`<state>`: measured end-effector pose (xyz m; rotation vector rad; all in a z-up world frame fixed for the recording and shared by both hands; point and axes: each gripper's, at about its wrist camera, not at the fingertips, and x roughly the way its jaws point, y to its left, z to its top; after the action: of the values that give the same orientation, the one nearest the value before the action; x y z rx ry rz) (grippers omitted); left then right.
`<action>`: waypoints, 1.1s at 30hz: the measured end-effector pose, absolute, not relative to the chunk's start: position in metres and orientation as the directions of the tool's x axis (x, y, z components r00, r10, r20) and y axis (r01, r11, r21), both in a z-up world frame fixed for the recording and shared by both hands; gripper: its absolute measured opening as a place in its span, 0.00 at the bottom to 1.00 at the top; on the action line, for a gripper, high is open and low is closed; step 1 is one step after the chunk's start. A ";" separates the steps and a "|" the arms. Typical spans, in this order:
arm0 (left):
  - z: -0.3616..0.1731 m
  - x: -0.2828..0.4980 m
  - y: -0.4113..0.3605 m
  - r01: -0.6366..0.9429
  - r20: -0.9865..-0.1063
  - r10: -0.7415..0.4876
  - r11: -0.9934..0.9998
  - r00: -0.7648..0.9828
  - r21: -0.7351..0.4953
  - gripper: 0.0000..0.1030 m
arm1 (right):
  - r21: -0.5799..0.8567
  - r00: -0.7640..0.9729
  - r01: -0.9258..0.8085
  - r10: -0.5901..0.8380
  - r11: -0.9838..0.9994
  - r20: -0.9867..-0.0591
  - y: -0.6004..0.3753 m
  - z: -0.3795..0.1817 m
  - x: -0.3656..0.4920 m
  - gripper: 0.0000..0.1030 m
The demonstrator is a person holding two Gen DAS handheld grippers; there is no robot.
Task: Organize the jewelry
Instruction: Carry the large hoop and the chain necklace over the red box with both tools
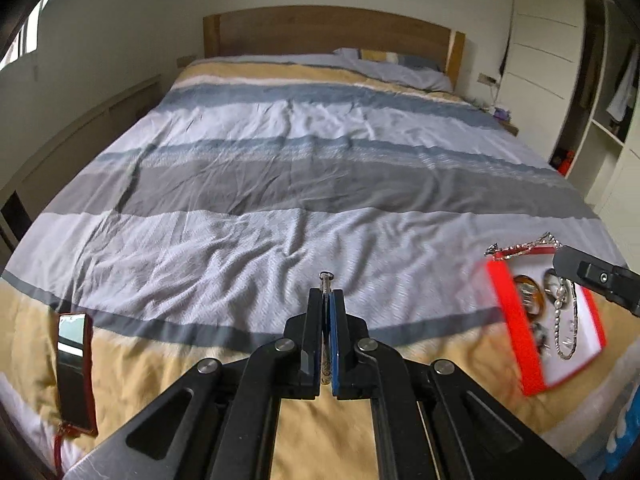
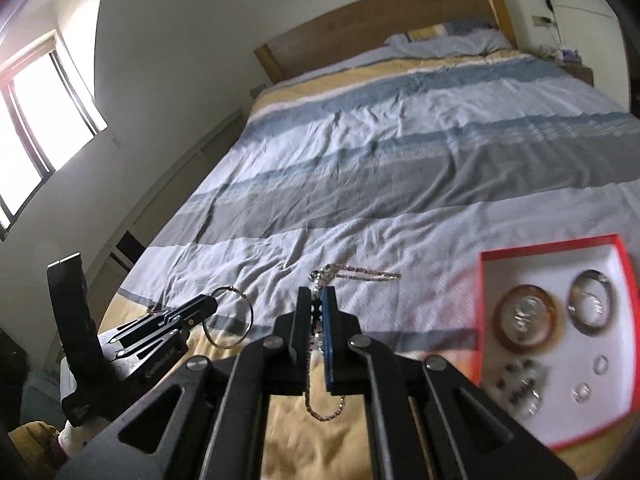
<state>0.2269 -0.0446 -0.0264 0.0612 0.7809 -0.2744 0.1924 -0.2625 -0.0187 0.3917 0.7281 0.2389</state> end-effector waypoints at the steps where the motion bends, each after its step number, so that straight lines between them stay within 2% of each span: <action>1: -0.023 0.222 -0.047 0.272 -0.699 -0.226 0.961 0.679 -0.047 0.03 | 0.423 0.732 -0.073 0.337 0.903 -0.592 -0.266 -0.014 0.184 0.04; 8: 0.002 0.185 -0.091 0.350 -0.672 -0.294 0.935 0.679 -0.055 0.03 | 0.403 0.776 -0.029 0.275 0.915 -0.567 -0.308 0.009 0.133 0.04; 16: 0.003 0.166 -0.181 0.474 -0.678 -0.389 0.878 0.624 -0.068 0.03 | 0.366 0.771 0.058 0.191 0.929 -0.607 -0.379 -0.006 0.102 0.04; 24: -0.042 0.168 -0.278 0.555 -0.736 -0.444 0.824 0.511 -0.112 0.03 | 0.312 0.712 0.124 0.135 0.942 -0.689 -0.436 -0.055 0.099 0.04; 29: -0.080 0.174 -0.314 0.549 -0.780 -0.414 0.829 0.469 -0.109 0.03 | 0.276 0.677 0.144 0.109 0.950 -0.728 -0.455 -0.084 0.106 0.05; 33: -0.094 0.182 -0.312 0.509 -0.791 -0.361 0.858 0.495 -0.072 0.03 | 0.258 0.659 0.145 0.102 0.955 -0.745 -0.463 -0.104 0.115 0.05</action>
<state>0.1823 -0.3121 -0.0936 0.1796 0.9118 -0.5306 0.1150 -0.4628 -0.1041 0.3091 0.8548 -0.0250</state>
